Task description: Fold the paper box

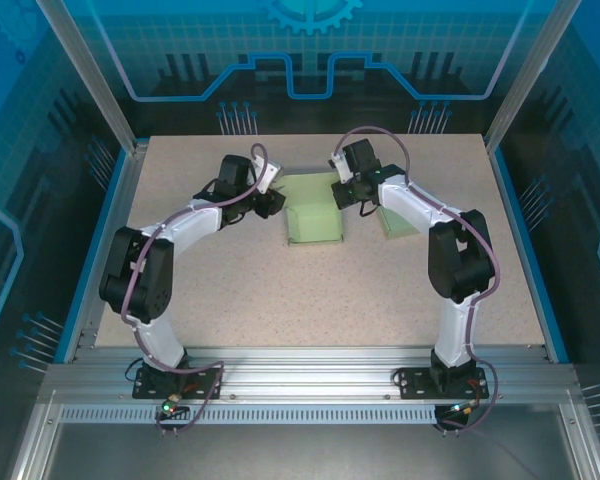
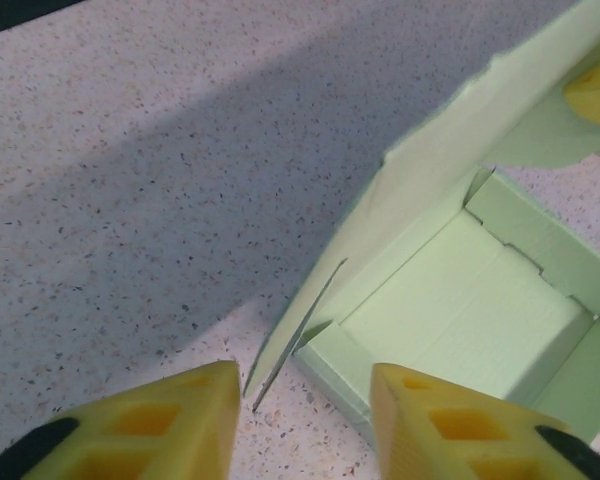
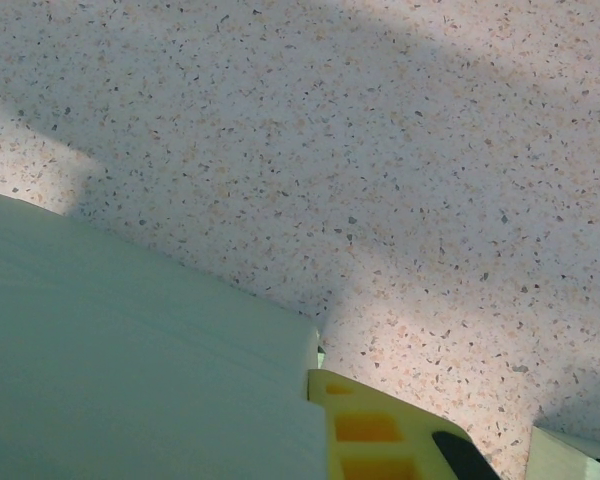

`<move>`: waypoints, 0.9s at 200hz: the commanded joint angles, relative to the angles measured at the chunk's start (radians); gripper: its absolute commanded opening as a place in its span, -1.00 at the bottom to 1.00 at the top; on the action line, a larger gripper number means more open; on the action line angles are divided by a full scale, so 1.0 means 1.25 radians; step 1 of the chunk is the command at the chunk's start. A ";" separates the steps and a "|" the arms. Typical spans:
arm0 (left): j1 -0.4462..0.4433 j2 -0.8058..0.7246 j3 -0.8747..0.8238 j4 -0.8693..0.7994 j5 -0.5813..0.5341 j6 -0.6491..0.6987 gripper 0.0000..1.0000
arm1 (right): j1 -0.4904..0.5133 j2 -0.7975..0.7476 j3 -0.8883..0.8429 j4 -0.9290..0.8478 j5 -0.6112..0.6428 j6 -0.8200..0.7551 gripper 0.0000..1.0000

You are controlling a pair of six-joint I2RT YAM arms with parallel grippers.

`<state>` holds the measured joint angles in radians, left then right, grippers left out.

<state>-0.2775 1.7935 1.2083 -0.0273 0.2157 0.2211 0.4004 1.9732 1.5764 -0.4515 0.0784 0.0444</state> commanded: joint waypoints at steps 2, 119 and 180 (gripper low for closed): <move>-0.005 0.029 0.023 -0.002 0.012 -0.046 -0.45 | 0.011 -0.021 -0.005 -0.003 0.013 0.009 -1.00; -0.088 0.036 0.039 0.021 -0.038 -0.480 -0.62 | 0.070 -0.008 -0.041 0.056 0.139 0.142 -1.00; -0.099 0.048 0.014 0.078 0.012 -0.574 -0.60 | 0.104 -0.029 -0.092 0.096 0.166 0.196 -1.00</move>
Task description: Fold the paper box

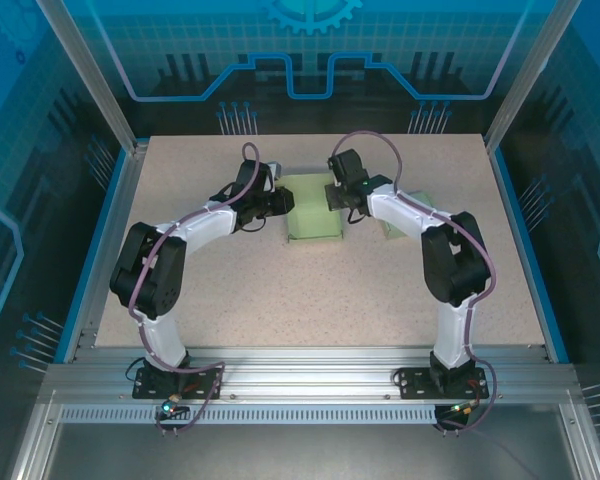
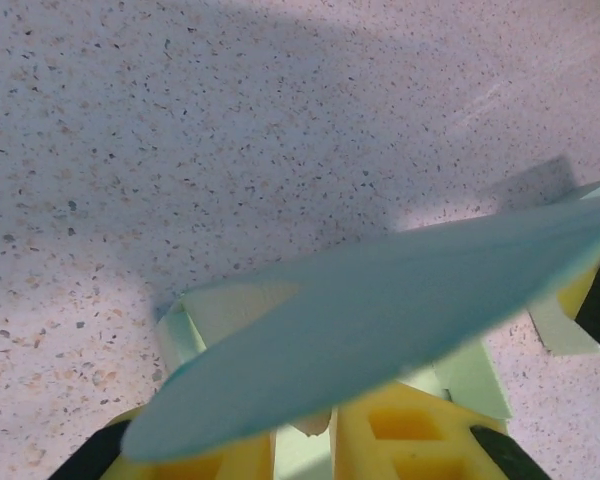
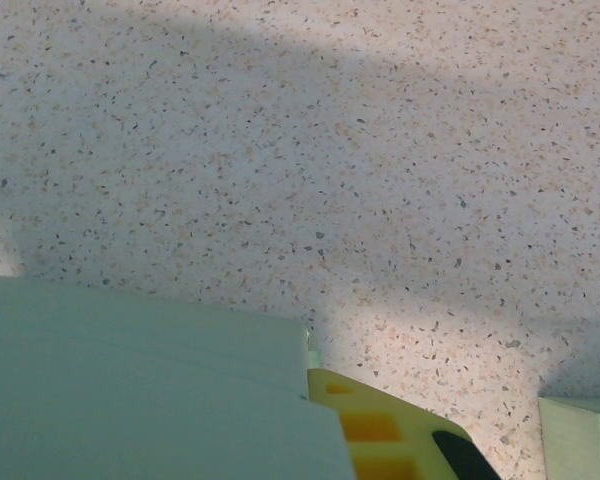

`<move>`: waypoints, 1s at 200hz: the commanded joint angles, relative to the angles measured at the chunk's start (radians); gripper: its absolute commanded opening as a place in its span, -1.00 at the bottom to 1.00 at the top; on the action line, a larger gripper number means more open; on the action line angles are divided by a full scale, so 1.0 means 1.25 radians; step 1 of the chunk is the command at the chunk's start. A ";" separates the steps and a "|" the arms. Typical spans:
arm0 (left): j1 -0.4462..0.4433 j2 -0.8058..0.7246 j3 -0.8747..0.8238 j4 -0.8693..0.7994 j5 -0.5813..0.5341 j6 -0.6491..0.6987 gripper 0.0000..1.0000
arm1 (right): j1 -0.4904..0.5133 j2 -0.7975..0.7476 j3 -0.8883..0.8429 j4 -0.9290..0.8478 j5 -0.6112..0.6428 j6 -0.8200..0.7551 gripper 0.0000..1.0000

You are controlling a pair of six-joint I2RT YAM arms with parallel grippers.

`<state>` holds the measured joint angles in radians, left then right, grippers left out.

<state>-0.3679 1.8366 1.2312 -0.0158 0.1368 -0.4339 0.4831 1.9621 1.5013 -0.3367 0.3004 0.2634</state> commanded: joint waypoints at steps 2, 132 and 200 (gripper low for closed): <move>-0.028 0.013 -0.005 0.069 0.075 -0.049 -0.60 | 0.039 -0.021 -0.034 0.006 -0.013 0.022 -1.00; -0.077 -0.002 -0.144 0.184 -0.028 0.003 -0.94 | 0.065 -0.086 -0.179 0.214 -0.090 0.144 -1.00; -0.120 0.036 -0.219 0.365 -0.125 0.032 -0.96 | 0.066 -0.042 -0.137 0.254 -0.113 0.180 -0.97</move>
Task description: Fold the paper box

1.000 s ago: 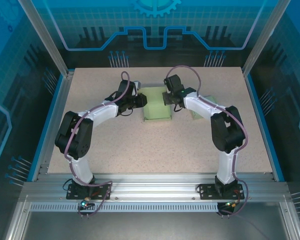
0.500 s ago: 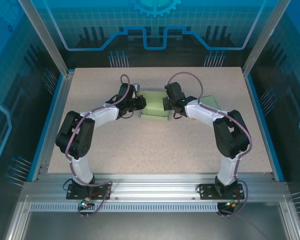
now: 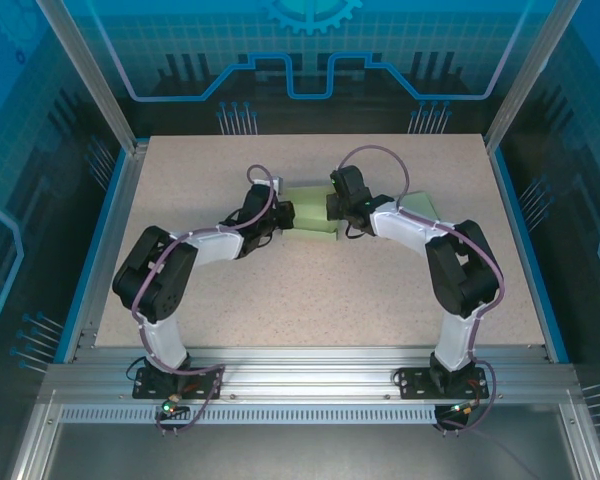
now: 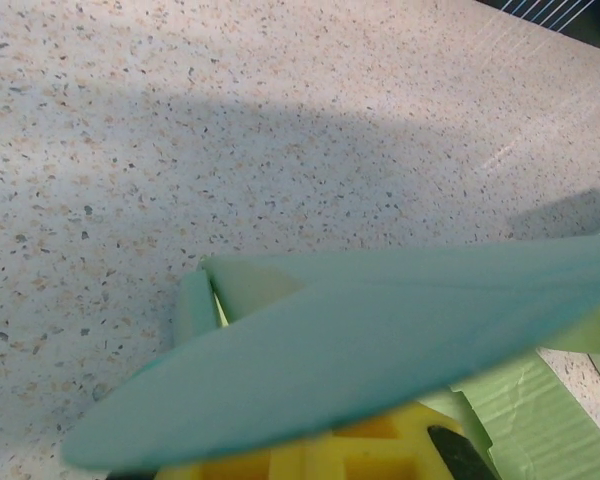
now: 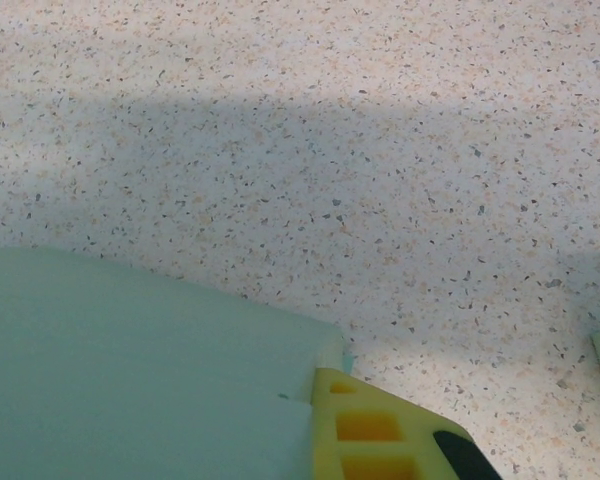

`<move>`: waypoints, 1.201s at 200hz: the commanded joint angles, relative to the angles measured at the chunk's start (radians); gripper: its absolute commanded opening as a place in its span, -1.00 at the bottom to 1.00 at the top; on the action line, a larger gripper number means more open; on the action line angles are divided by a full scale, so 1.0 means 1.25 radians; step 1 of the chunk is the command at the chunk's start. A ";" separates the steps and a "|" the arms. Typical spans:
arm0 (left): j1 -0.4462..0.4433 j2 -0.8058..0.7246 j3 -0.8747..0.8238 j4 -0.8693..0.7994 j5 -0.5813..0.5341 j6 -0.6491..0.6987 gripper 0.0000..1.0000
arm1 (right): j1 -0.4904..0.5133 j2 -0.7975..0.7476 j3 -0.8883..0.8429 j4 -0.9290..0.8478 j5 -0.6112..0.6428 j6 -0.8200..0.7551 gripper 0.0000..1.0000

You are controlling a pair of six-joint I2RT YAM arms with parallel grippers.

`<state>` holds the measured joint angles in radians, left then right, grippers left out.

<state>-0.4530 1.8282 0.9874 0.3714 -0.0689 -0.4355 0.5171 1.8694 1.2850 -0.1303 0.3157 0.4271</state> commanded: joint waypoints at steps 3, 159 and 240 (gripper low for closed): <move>-0.052 0.044 -0.023 0.056 0.040 0.034 -0.96 | 0.039 0.035 0.038 0.090 -0.126 0.052 -0.97; -0.065 0.049 -0.013 0.018 -0.007 -0.015 -0.96 | 0.040 0.090 0.170 0.066 -0.200 0.000 -0.84; -0.067 0.047 -0.007 -0.003 -0.024 -0.020 -0.95 | 0.034 0.107 0.246 0.027 -0.255 0.008 -0.82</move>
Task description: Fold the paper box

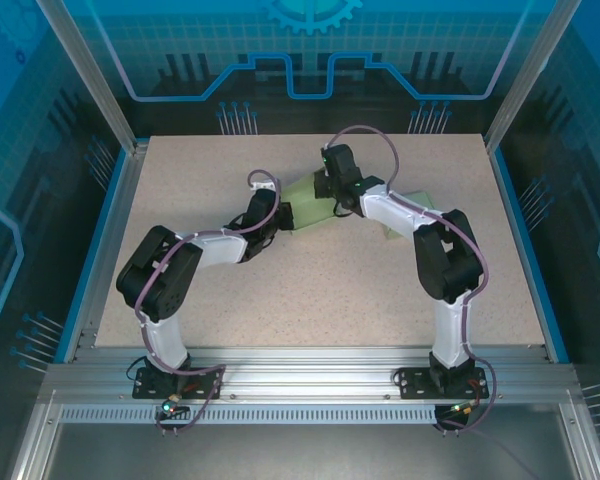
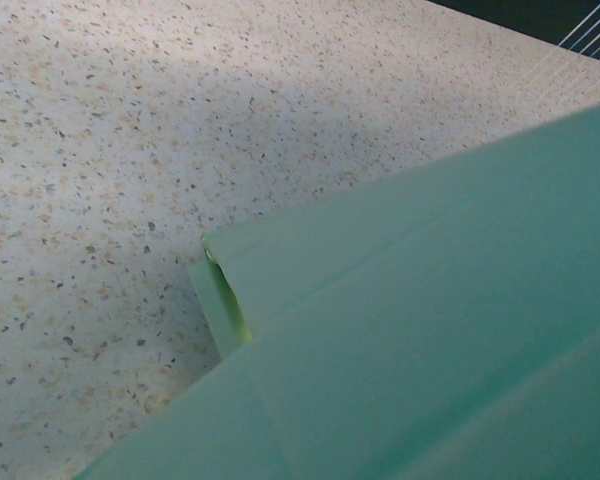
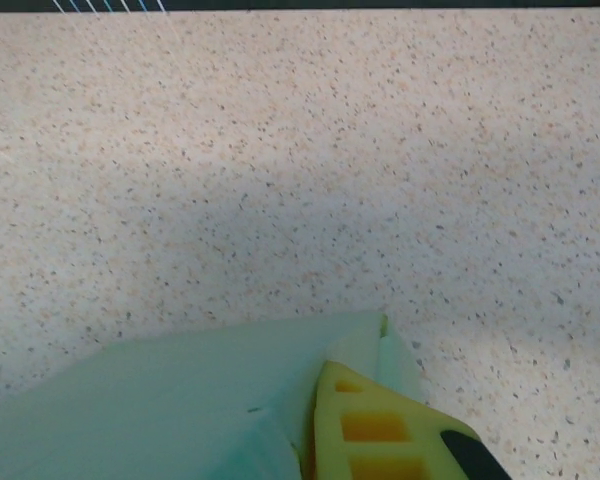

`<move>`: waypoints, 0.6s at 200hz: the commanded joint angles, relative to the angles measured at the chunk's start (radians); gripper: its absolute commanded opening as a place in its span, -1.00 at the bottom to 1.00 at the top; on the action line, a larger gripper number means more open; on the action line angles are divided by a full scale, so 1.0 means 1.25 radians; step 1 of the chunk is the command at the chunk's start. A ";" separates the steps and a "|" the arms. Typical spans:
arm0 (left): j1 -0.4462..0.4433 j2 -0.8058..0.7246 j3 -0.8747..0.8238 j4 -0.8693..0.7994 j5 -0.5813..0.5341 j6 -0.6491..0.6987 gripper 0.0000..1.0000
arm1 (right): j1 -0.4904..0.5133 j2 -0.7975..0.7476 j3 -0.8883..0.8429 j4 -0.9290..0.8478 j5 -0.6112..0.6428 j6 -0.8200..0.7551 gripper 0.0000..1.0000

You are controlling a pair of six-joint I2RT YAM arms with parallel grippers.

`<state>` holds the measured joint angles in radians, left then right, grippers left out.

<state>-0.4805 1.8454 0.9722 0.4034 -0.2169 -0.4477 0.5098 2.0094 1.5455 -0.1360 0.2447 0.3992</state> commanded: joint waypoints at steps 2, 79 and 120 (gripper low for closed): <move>-0.045 0.034 0.005 -0.030 0.095 -0.010 -0.95 | 0.040 -0.007 0.038 0.032 -0.199 0.032 -0.82; -0.044 0.035 0.013 -0.048 0.080 -0.005 -0.95 | 0.032 -0.016 -0.045 0.013 -0.180 0.027 -0.82; -0.045 0.025 0.017 -0.062 0.060 0.014 -0.94 | 0.016 -0.053 -0.200 0.054 -0.138 0.003 -0.82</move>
<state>-0.4938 1.8481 0.9733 0.3660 -0.2245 -0.4465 0.4942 1.9766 1.4040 -0.0593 0.2153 0.4038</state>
